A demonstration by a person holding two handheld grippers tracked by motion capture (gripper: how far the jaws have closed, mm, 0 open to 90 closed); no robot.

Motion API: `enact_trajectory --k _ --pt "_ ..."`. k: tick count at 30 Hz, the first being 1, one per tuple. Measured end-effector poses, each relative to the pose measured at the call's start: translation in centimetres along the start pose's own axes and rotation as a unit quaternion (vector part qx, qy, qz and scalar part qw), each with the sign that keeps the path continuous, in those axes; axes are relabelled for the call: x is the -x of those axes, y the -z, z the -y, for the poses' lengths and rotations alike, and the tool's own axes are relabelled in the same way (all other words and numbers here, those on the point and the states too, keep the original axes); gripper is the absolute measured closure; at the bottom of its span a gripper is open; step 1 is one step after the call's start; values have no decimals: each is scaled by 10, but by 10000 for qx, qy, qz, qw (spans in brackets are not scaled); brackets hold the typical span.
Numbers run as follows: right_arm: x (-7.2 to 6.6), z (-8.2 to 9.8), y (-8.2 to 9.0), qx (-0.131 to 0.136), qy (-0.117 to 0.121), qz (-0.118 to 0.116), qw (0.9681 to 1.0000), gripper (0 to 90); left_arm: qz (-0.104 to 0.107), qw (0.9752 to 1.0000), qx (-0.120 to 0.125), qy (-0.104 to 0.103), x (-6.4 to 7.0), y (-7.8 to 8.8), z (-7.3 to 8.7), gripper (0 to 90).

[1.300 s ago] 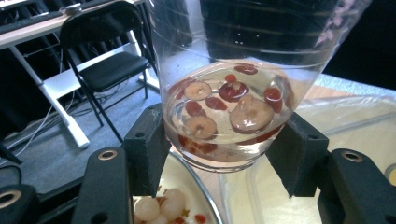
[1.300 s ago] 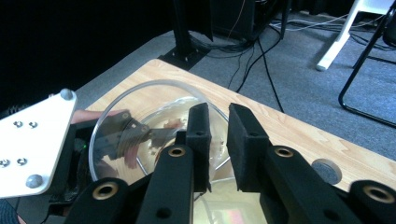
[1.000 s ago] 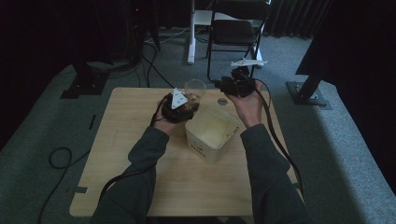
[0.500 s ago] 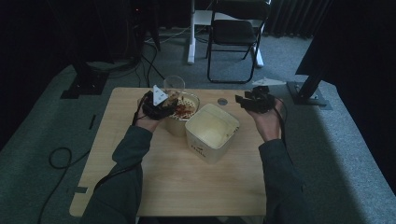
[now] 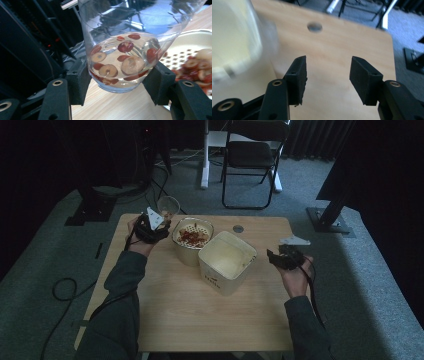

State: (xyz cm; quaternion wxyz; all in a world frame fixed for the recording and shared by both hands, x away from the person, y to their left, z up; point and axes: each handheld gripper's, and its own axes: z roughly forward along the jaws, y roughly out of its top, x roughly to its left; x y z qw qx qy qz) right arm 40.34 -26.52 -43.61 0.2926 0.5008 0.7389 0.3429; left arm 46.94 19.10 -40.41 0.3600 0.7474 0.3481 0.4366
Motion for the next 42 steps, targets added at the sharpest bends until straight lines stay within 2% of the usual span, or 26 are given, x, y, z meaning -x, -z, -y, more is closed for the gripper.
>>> enact_trajectory --k 4,7,11,14,17,22,28,30,31,32,37,38,40,42 --pt "-4 35 -13 -273 -157 -8 9995 449 -187 9993 -129 -291 -4 -1 1 423" --pt "-8 59 -21 -446 -260 -48 9987 446 -344 9984 -199 -399 -8 -2 1 422" --pt "-14 86 -29 -563 -382 -110 9976 442 -629 9954 -300 -651 -12 -4 2 423" --pt "-18 98 -32 -610 -337 -28 9976 440 -779 9917 -395 -947 -12 -6 1 423" --pt "-19 106 -33 -658 -281 4 9974 433 -913 9860 -518 -1298 -10 -8 -1 423" --pt "-19 110 -32 -601 -361 -57 9975 415 -1029 9784 -635 -1674 -8 -12 -4 423" --pt "-17 116 -31 -436 -447 -199 9978 391 -1150 9674 -730 -2135 -5 -15 -6 423" --pt "-17 117 -30 -430 -425 -234 9979 378 -1216 9619 -761 -2328 -4 -15 -6 423" --pt "-17 117 -30 -435 -409 -250 9979 370 -1216 9619 -761 -2328 -4 -15 -6 423" --pt "-17 117 -30 -435 -398 -256 9979 365 -1249 9563 -827 -2511 -5 -15 -8 423" --pt "-18 117 -30 -440 -385 -278 9979 353 -1363 9419 -951 -2918 -4 -17 -10 423" --pt "-18 117 -30 -441 -387 -278 9979 351 -1391 9380 -982 -3018 -3 -17 -11 423" --pt "-18 117 -30 -445 -382 -291 9979 342 -1430 9323 -986 -3172 -2 -18 -11 423" --pt "-18 117 -30 -448 -379 -293 9978 340 -1439 9282 -1004 -3282 0 -19 -12 423"
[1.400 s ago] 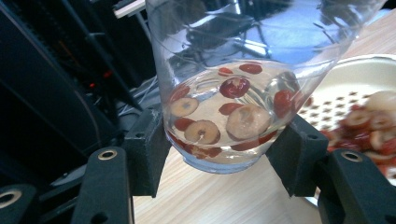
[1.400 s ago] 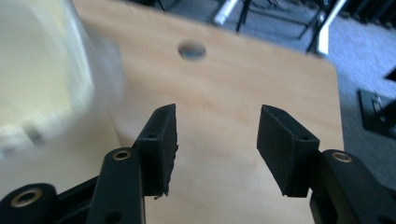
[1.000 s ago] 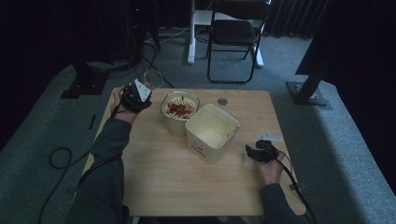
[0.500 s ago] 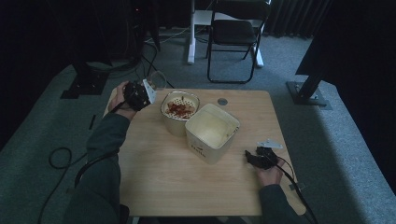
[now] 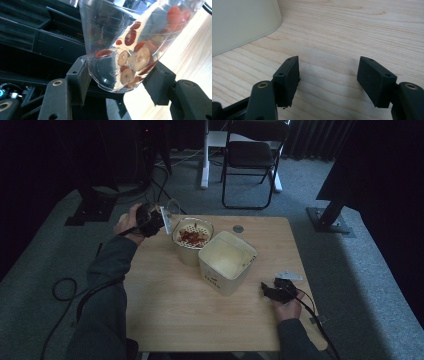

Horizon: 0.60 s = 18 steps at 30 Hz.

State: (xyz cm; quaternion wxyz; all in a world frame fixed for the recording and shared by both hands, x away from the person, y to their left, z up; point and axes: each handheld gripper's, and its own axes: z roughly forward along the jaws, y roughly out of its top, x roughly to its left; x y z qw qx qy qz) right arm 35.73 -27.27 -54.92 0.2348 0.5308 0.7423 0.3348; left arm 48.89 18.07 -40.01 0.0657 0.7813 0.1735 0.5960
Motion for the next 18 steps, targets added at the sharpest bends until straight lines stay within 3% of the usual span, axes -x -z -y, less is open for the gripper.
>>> enact_trajectory --k 13,18 --pt "0 0 0 -1 1 -9 10000 339 -64 9991 -63 -408 2 -2 -9 424" --pt "-1 0 0 0 8 -20 10000 339 -92 9989 -71 -464 1 -2 -11 424"
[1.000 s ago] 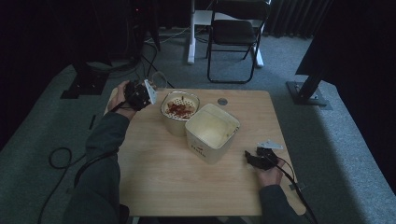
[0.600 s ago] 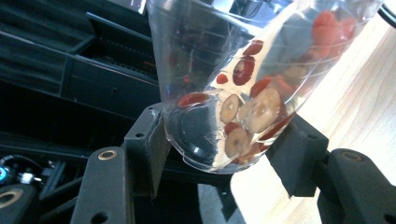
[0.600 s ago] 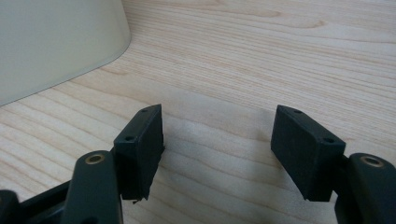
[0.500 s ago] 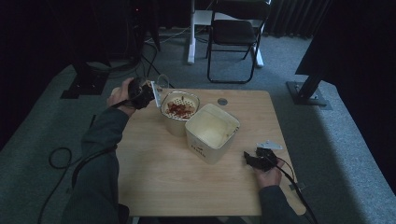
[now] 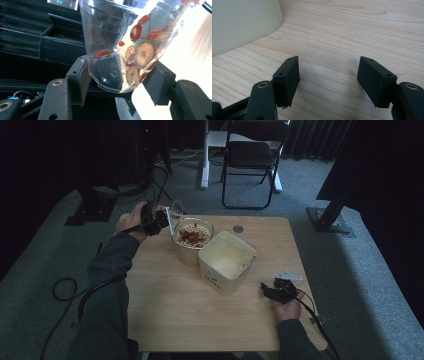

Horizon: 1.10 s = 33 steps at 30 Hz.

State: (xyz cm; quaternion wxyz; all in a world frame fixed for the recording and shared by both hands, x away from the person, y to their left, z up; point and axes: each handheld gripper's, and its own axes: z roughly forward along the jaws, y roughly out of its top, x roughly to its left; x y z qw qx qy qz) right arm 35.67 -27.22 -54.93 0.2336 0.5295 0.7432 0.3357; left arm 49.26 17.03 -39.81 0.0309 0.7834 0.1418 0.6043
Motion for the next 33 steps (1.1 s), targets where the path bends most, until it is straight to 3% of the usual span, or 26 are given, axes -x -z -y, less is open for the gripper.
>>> enact_trajectory --k 12,22,27,29,33 --pt "0 0 0 -2 9 -12 10000 339 -74 9995 -55 -315 -1 0 -3 425" --pt "0 0 0 -2 9 -13 10000 339 -217 9949 -157 -977 -7 1 -10 426" --pt "0 0 0 -2 7 -13 10000 339 -370 9895 -193 -1383 -9 4 -17 426" --pt "0 0 0 -2 8 -14 10000 337 -456 9861 -202 -1585 -9 4 -21 426" --pt "0 0 0 -3 15 -18 10000 336 -632 9768 -224 -2036 -9 6 -26 427"
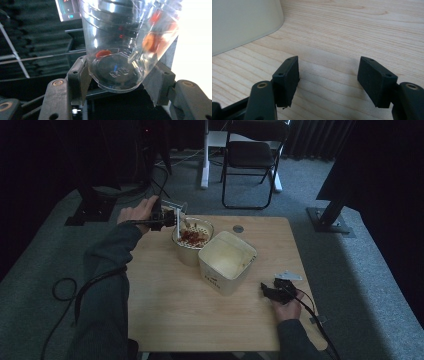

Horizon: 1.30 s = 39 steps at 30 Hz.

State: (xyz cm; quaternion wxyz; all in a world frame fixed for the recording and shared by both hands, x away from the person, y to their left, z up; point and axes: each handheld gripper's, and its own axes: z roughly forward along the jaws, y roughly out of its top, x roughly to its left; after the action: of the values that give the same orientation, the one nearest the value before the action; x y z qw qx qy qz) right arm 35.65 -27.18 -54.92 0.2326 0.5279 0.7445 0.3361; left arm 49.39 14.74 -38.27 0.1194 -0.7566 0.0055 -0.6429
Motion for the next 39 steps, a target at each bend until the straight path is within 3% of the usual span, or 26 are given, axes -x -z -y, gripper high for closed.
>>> enact_trajectory --k 7,11,12,13,16,17,18,19,20,21,22,23,25,26,27,28,30,32,33,34,36,37,38,39 --pt "0 0 0 8 9 3 10000 335 -283 9985 -34 -461 4 3 -6 428" --pt "0 0 0 10 11 3 10000 335 -111 9989 -9 -455 6 2 -7 428" --pt "0 0 0 6 7 2 10000 335 -188 9982 -12 -567 8 2 -7 429" --pt "0 0 0 6 5 2 10000 335 -140 9986 36 -512 8 3 -7 430" --pt "0 0 0 3 -1 0 10000 335 -153 9980 -119 -607 10 0 -6 431" --pt "0 0 0 4 -2 0 10000 336 -257 9978 -38 -602 11 2 -6 432" --pt "0 0 0 2 -5 -1 10000 335 -72 9990 -10 -434 9 2 -5 433" --pt "0 0 0 3 1 1 10000 335 -122 9987 -67 -499 10 2 -5 432" --pt "0 0 0 4 -1 0 10000 335 -138 9984 33 -545 11 4 -5 432" --pt "0 0 0 2 -4 0 10000 335 -80 9983 -59 -567 11 2 -5 432" --pt "0 0 0 3 -3 1 10000 335 -188 9982 14 -561 11 4 -6 433" --pt "0 0 0 2 -6 -1 10000 335 -123 9989 -4 -463 9 3 -6 433" --pt "0 0 0 4 0 -1 10000 335 -209 9980 -27 -600 10 3 -7 433" --pt "0 0 0 11 11 3 10000 335 -44 9988 -127 -464 7 1 -6 433" --pt "0 0 0 9 6 2 10000 335 -120 9987 -193 -459 7 -1 -6 433" --pt "0 0 0 7 2 1 10000 335 -142 9981 -1 -607 8 3 -6 433" --pt "0 0 0 6 -2 0 10000 335 -211 9985 -48 -503 6 3 -5 433" --pt "0 0 0 7 0 2 10000 335 -260 9983 -25 -524 4 5 -6 434" --pt "0 0 0 7 1 0 10000 335 -184 9988 -7 -464 3 5 -7 434" --pt "0 0 0 6 4 0 10000 335 -138 9987 -42 -492 2 4 -8 434" --pt "0 0 0 6 -1 -2 10000 335 -264 9980 63 -568 1 7 -13 435" --pt "0 0 0 7 1 1 10000 335 -290 9979 -29 -582 1 4 -14 435" --pt "0 0 0 7 -2 0 10000 335 -399 9971 80 -641 1 6 -16 435" --pt "0 0 0 7 -1 -2 10000 335 -316 9975 18 -632 2 5 -17 437"
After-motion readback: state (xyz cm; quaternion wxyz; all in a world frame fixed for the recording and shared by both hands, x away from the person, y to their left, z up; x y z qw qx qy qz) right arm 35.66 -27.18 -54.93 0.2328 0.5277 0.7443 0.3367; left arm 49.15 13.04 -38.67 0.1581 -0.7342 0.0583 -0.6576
